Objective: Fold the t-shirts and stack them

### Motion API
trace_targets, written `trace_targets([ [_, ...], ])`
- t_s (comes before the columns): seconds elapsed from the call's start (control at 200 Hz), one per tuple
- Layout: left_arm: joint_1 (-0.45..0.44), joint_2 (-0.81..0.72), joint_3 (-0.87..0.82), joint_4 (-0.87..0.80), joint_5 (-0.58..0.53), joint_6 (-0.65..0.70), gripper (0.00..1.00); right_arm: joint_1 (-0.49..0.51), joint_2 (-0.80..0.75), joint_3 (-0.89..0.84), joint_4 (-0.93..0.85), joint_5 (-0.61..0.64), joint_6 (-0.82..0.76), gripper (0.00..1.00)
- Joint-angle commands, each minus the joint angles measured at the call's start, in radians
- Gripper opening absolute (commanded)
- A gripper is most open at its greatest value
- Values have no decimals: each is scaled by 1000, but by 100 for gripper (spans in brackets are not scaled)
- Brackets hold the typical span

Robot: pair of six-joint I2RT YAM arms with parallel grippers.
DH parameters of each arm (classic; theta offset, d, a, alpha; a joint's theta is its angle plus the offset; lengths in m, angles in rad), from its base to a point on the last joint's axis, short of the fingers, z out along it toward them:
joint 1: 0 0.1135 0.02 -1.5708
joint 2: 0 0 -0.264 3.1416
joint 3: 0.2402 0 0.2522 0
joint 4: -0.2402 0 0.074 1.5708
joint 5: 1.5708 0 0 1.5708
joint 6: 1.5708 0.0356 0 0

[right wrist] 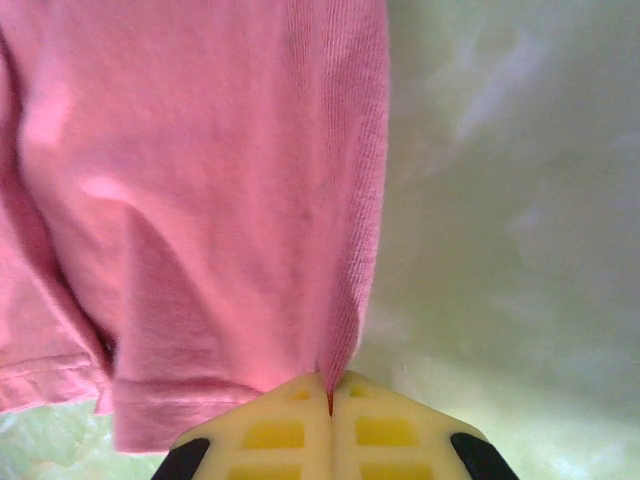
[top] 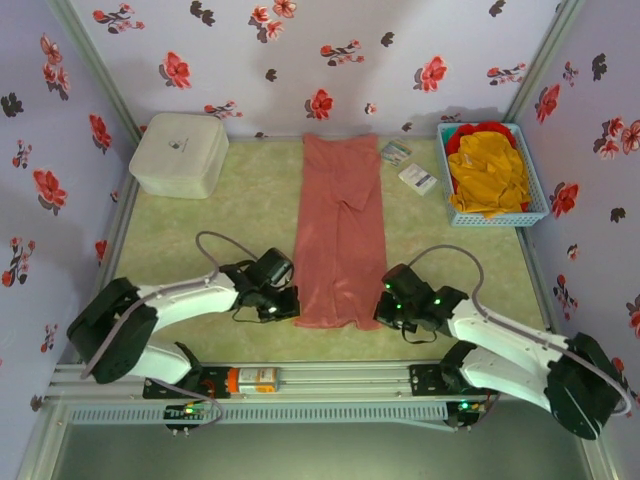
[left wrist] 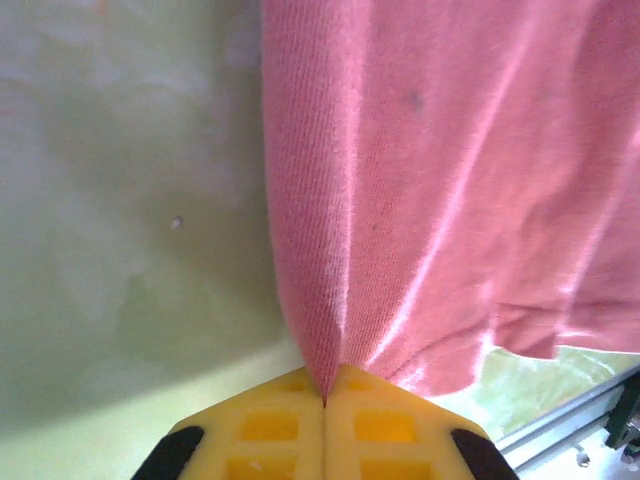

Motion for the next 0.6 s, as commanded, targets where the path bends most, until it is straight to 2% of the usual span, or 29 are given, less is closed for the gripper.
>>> trace_targets([
  [0.0, 5, -59, 101, -147, -61, 24, 0, 1, -73, 75, -129, 105, 16, 0],
  [0.175, 52, -19, 234, -213, -60, 87, 0, -74, -51, 174, -173, 95, -57, 0],
  [0.32, 96, 18, 330, -233, -41, 127, 0, -184, 4, 249, -169, 48, -115, 0],
  [0.595, 225, 131, 502, -291, 10, 207, 0, -302, 209, 408, -96, -40, -229, 0],
])
